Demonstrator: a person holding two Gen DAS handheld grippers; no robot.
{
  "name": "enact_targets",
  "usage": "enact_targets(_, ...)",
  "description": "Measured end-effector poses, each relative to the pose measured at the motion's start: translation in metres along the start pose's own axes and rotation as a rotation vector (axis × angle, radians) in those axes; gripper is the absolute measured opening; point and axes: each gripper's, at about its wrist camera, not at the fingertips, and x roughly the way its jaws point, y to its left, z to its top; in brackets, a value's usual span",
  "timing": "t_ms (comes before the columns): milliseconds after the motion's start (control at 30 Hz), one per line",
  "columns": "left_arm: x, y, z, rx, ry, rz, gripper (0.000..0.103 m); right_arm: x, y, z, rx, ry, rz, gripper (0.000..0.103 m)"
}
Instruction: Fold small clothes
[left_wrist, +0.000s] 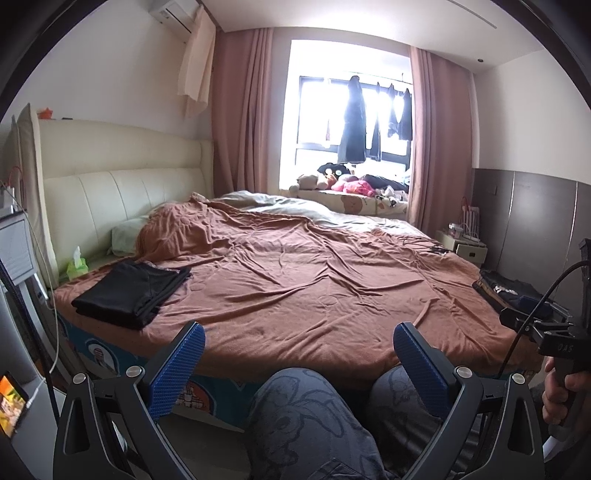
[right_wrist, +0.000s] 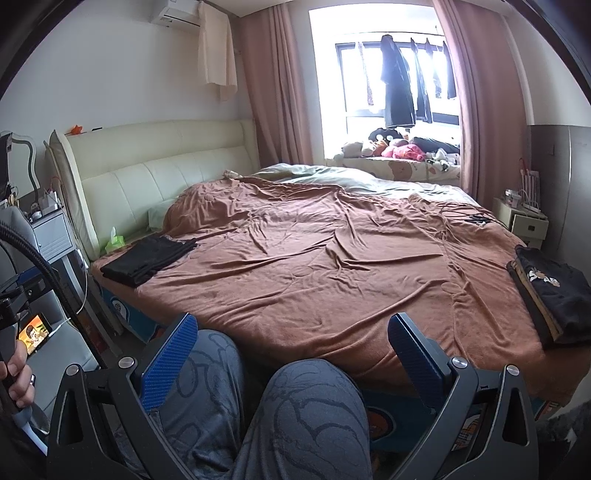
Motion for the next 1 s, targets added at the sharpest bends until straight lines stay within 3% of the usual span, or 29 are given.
enact_targets(1000, 0.000, 0.034, 0.001, -0.030, -0.001, 0.058, 0.103, -0.003, -0.006, 0.005, 0.013, -0.005, 0.012, 0.103)
